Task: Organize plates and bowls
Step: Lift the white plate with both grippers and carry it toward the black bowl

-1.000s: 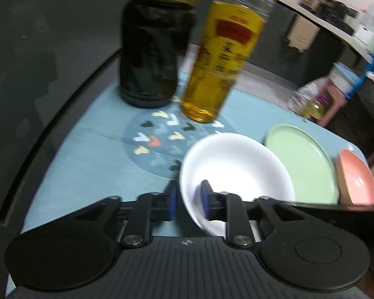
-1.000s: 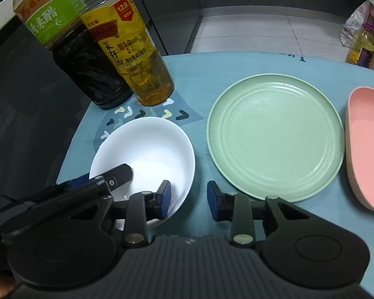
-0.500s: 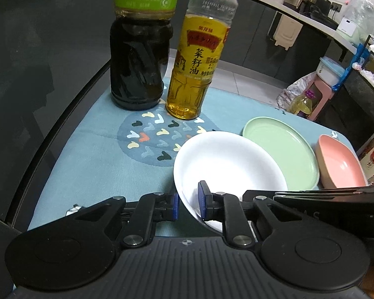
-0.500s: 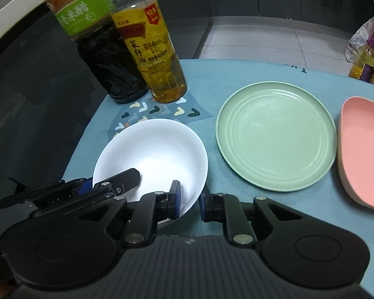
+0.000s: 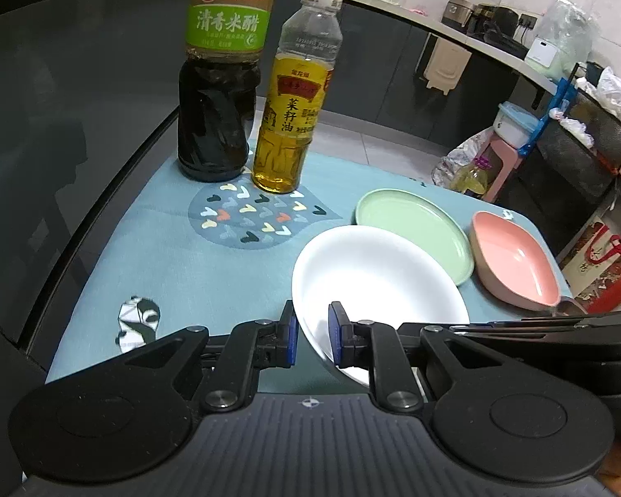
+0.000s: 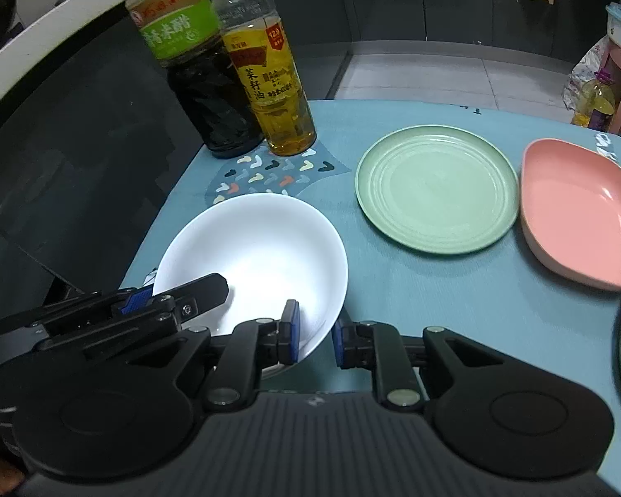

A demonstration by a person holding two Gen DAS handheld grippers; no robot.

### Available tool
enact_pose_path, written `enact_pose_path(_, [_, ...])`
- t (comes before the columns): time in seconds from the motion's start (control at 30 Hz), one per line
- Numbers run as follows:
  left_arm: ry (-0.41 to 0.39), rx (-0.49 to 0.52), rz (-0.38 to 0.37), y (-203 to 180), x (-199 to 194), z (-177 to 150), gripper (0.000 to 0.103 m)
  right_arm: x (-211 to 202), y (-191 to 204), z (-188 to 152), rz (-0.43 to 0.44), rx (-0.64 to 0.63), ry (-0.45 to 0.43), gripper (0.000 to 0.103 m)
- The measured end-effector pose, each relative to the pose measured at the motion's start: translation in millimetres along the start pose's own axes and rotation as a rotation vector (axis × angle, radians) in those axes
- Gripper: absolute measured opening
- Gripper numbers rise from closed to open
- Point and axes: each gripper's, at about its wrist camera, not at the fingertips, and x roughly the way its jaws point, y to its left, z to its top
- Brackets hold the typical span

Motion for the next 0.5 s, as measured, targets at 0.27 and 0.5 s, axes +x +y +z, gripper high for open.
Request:
enact_pose_path(0.27, [-0.028, 0.014, -0.013, -11.3, -29.2, -19.1, 0.014, -24.7, 6.5, -23.9, -0.006, 0.001, -0.029, 0.006])
enact_pose_path(0.5, [-0.033, 0.019, -0.04, -17.1, -49.4, -38.0, 0.014, -43.4, 7.3, -49.3, -0.008, 0.015, -0.047, 0.006])
